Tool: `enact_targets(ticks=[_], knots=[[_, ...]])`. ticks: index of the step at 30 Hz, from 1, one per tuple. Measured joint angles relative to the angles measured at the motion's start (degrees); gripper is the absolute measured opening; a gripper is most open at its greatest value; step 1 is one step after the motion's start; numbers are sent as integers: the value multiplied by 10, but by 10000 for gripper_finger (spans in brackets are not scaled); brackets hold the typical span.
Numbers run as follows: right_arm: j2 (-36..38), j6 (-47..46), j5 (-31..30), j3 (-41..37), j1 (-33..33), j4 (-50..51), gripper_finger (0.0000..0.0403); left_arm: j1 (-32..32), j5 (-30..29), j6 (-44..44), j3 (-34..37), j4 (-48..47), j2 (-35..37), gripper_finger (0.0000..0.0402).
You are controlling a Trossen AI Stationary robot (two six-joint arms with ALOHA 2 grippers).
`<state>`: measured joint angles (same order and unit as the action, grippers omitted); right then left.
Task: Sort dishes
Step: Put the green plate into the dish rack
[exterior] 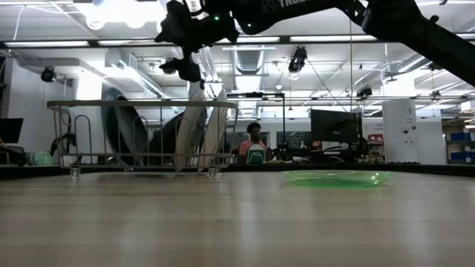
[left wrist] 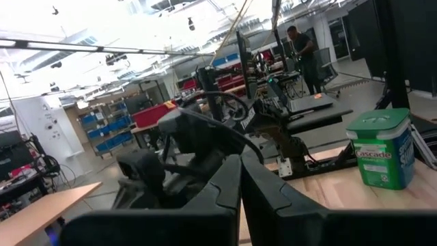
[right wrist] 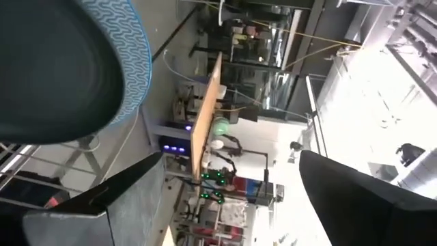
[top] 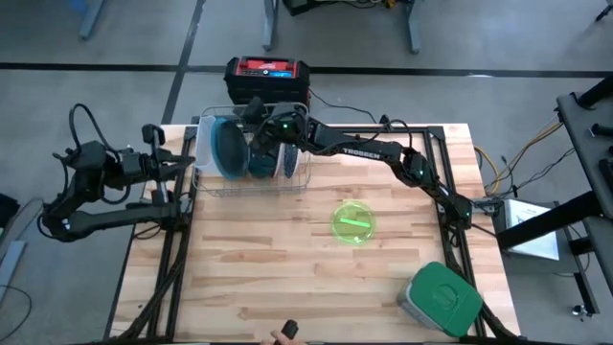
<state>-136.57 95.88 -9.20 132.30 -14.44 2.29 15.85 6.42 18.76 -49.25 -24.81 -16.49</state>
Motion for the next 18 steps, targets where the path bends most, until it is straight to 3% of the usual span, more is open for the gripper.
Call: enact_targets(ticks=[2,8,13,18], knots=[[0,-3,-11,4,1,6,325,0,0,-1,2,1,0,0],[13,-108,-138,6,1,31,325,0,0,-15,7,2,0,0],[43,-306,-179,6,-12,186,320,0,0,-39,39,19,-1,0],[97,-503,-169,6,-23,332,304,0,-24,-49,98,70,-20,0]])
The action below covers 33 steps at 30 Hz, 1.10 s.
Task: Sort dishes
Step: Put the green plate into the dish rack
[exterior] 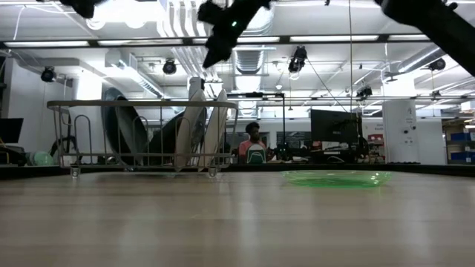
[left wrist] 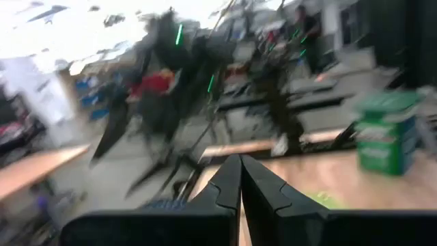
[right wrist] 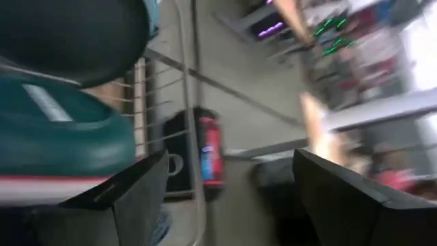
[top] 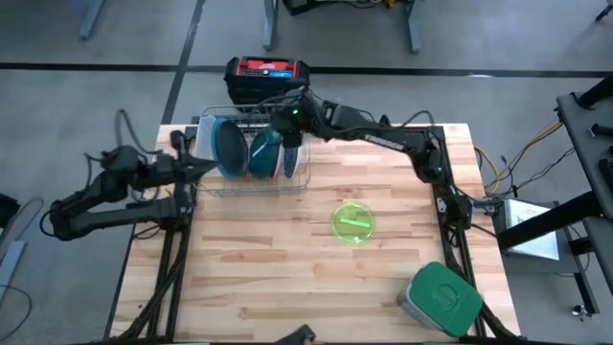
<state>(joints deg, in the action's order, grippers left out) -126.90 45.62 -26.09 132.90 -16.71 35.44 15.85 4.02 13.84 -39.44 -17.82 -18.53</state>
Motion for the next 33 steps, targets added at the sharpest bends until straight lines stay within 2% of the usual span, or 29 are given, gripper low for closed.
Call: enact_targets(ticks=[2,5,8,14,16,19,21,28,33], knots=[[24,-68,42,0,-6,48,294,0,-40,0,19,13,-18,0],[54,-155,143,0,-18,120,276,1,-107,13,33,18,-47,0],[72,-202,197,-3,-20,177,259,1,-121,38,27,18,-80,0],[95,-207,201,-34,-10,230,230,1,-133,13,-3,18,-168,0],[102,-207,201,-52,-9,239,223,1,-169,-6,-8,15,-205,0],[116,-207,201,-82,-9,254,214,1,-259,-46,-13,8,-256,9],[130,-204,201,-109,-10,252,210,2,-286,-67,-24,-18,-285,22],[206,-201,202,-243,-18,194,206,1,-265,-140,-71,-86,-377,93],[282,-201,201,-355,-26,119,206,-2,-215,-86,-77,-127,-429,140]])
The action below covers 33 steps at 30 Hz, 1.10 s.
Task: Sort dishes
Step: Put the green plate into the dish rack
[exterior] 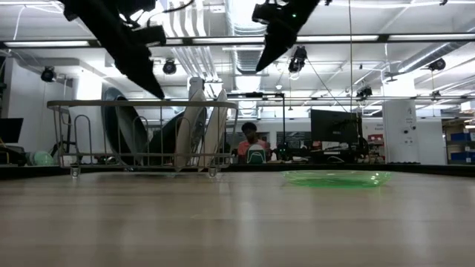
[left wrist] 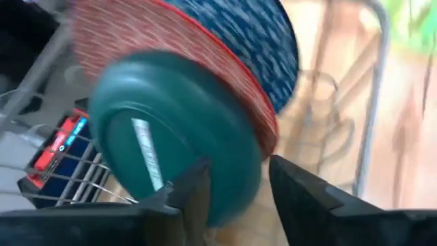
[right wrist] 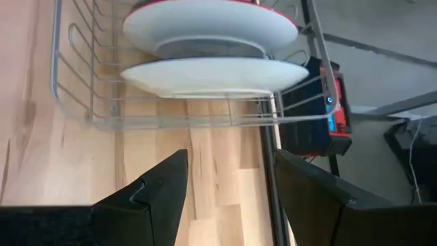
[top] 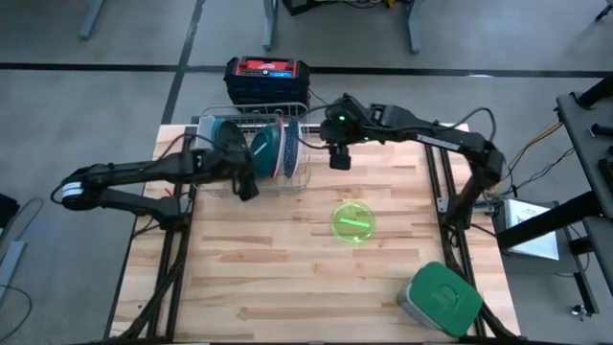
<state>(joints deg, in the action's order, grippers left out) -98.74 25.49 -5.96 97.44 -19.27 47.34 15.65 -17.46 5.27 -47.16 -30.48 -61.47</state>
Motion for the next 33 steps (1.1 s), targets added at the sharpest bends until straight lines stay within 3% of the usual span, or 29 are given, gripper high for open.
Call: enact_targets(ticks=[5,10,18,26,33], knots=[[66,-9,1,-89,0,-67,211,2,-20,43,0,11,-32,170],[102,-10,0,-147,0,-104,216,-1,-20,9,0,46,-54,182],[113,-2,0,-180,0,-122,214,-2,-32,-27,0,44,-112,183],[113,0,0,-190,0,-128,214,-14,-80,-58,-3,59,-143,183],[113,-1,12,-204,0,-166,217,-40,-168,-107,-2,54,-157,183]])
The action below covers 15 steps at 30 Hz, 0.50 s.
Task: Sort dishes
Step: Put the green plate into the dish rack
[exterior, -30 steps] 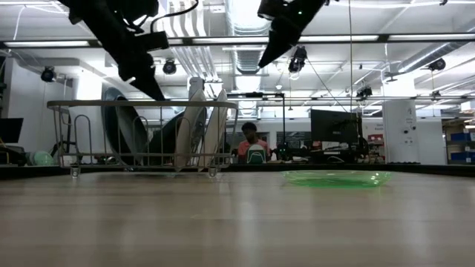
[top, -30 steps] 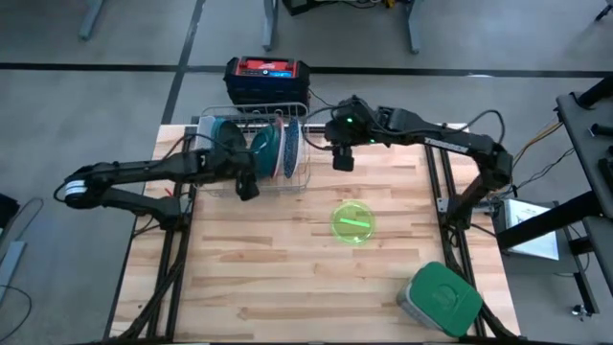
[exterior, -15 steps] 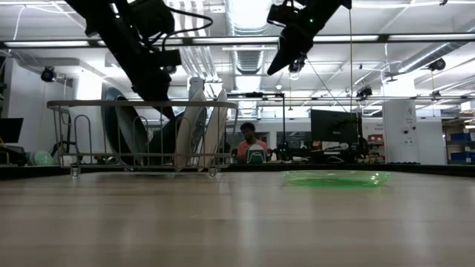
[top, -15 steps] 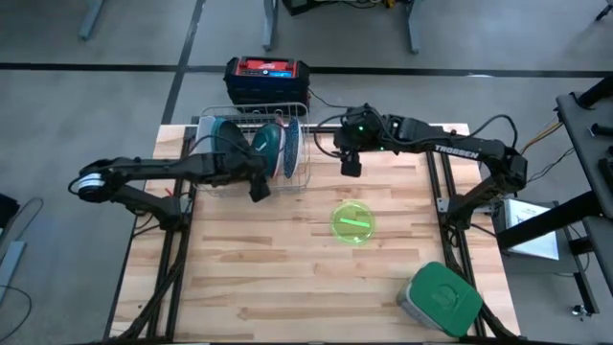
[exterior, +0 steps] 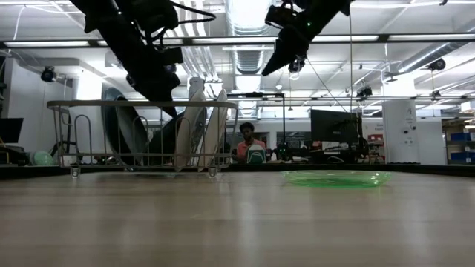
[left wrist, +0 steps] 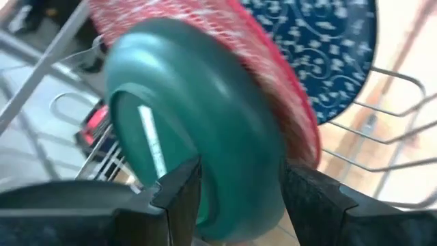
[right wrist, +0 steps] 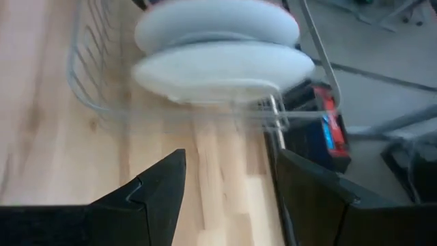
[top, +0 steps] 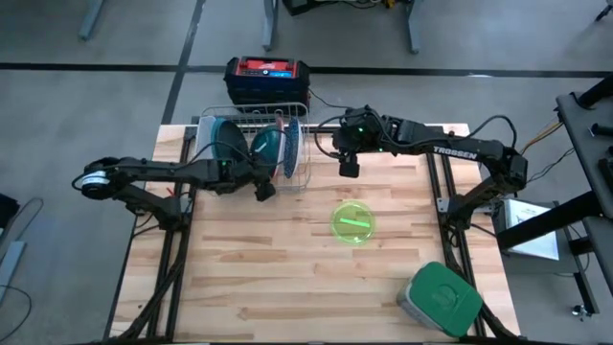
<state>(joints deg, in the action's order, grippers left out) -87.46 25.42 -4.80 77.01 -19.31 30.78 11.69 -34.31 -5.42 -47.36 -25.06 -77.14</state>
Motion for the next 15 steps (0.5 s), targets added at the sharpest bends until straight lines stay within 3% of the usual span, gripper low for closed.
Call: enact_targets(ticks=[8,15], knots=[[-10,-58,167,-74,2,-217,209,-12,-54,-64,4,-13,10,175],[-82,-74,182,-96,11,-286,125,-13,4,-52,7,-20,0,158]])
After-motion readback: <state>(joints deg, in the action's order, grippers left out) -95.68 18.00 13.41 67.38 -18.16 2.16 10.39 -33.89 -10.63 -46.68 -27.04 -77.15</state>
